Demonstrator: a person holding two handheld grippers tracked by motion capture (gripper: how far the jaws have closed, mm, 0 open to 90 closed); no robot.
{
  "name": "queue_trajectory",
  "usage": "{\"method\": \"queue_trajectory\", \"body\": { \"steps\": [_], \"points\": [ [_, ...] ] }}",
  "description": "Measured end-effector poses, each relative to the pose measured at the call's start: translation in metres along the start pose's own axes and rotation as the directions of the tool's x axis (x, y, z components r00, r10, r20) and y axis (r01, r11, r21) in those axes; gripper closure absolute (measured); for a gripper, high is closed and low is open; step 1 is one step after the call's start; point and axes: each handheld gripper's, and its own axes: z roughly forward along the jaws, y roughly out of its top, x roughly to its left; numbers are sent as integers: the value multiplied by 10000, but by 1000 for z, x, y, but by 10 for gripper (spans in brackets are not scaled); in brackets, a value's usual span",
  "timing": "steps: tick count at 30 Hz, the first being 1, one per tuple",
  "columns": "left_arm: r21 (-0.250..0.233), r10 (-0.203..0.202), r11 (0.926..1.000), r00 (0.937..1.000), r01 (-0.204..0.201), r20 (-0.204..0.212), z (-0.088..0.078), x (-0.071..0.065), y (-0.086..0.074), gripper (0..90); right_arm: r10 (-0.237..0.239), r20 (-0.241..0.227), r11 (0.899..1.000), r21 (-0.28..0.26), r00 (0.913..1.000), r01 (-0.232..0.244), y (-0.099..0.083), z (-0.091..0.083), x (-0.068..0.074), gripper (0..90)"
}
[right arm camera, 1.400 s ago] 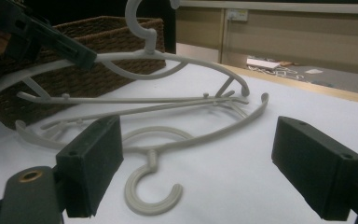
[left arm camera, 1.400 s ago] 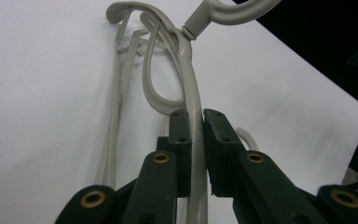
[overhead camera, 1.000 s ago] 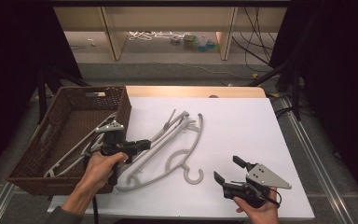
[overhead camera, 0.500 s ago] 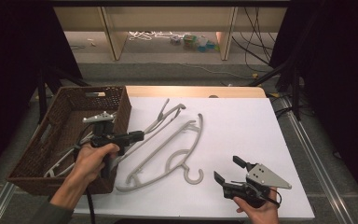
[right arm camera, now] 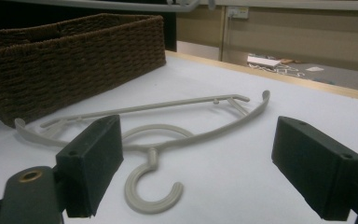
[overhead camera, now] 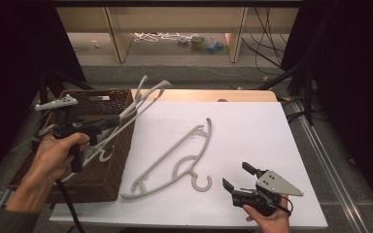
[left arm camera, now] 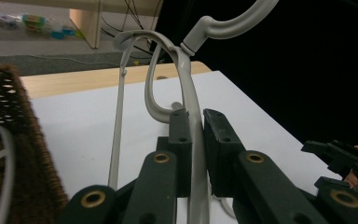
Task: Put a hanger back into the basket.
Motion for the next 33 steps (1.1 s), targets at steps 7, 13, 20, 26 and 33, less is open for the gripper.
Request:
{"method": "queue_trajectory", "body": {
  "steps": [7, 13, 20, 26, 33],
  "points": [
    [-147, 137, 9998, 9982, -146, -588, -30, 15, 0, 819, 21, 138, 10000, -25, 9999, -20, 0, 0, -1, 172],
    [-260, 39, 9996, 9950, -66, -997, -54, 32, -6, 819, -6, 137, 10000, -45, 9999, 6, 0, 1, -1, 171],
    [-67, 7, 10000, 9915, -16, -1300, -71, 50, -23, 819, 14, 46, 10000, 50, 10000, -14, 0, 2, 0, 171],
    [187, 75, 9998, 9890, -48, -1478, -78, 60, -33, 819, 18, 45, 10000, 52, 10000, -18, 0, 2, 0, 172],
    [689, 289, 9975, 9829, -166, -1819, -75, 72, -43, 819, 33, -24, 10000, 57, 10000, -33, 0, 3, 0, 172]
  ]
}}
